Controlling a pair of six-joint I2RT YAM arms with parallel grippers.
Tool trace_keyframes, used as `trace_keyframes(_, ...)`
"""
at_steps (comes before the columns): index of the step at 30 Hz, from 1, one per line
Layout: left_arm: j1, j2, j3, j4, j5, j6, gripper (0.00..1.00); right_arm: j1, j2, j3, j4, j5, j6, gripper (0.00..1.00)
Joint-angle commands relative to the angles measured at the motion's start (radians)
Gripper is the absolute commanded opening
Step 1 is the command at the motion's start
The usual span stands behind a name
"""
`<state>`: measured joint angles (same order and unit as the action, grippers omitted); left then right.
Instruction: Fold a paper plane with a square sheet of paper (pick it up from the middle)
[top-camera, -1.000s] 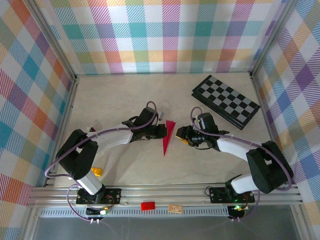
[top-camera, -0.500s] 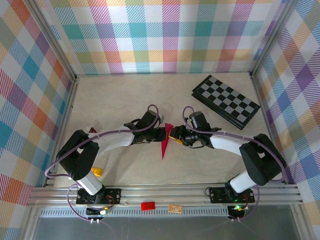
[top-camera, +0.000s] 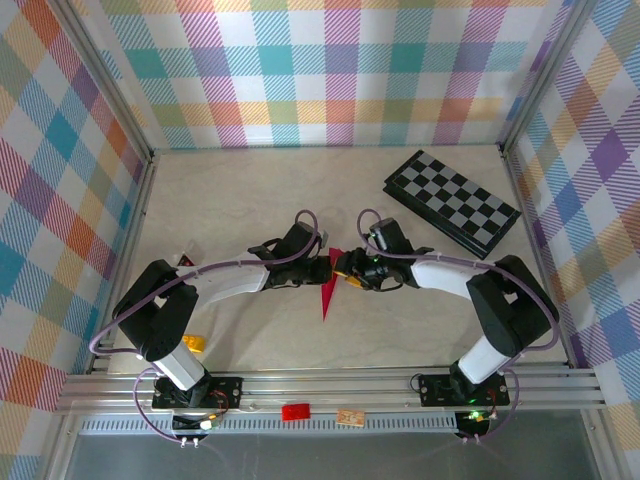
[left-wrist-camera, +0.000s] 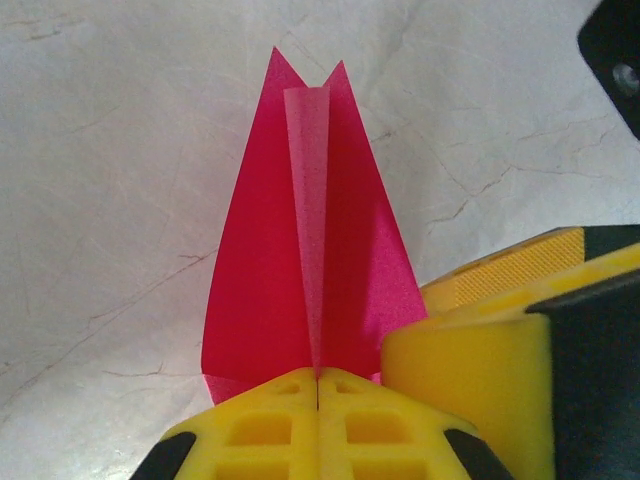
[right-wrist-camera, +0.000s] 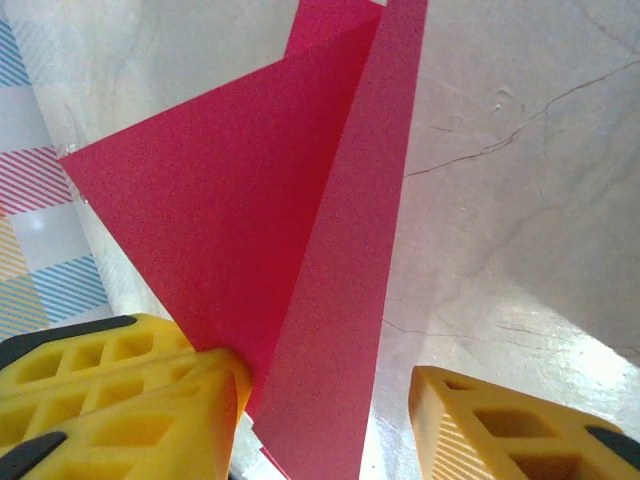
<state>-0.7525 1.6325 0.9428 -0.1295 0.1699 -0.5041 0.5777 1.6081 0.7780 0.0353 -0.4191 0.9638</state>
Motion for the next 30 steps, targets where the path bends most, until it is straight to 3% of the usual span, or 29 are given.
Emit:
trace_keyframes(1, -0.012, -0.031, -0.009, -0.027, -0.016, 0.014, 0.06, 0.007, 0.026, 0.024, -0.042, 0.007, -0.012, 0.47)
trace_keyframes(6, -0.014, -0.034, -0.017, -0.062, -0.047, 0.028, 0.08, 0.007, 0.05, 0.027, -0.072, 0.022, -0.031, 0.32)
trace_keyframes(11, -0.014, -0.037, -0.027, -0.079, -0.055, 0.029, 0.09, 0.007, 0.065, 0.017, -0.052, 0.01, -0.022, 0.25)
trace_keyframes(18, -0.016, -0.04, -0.019, -0.085, 0.003, 0.032, 0.23, 0.007, 0.078, 0.01, 0.01, -0.02, 0.003, 0.13)
trace_keyframes(30, -0.026, -0.109, -0.06, -0.119, 0.049, -0.004, 0.35, 0.007, 0.073, -0.003, 0.025, -0.012, 0.018, 0.1)
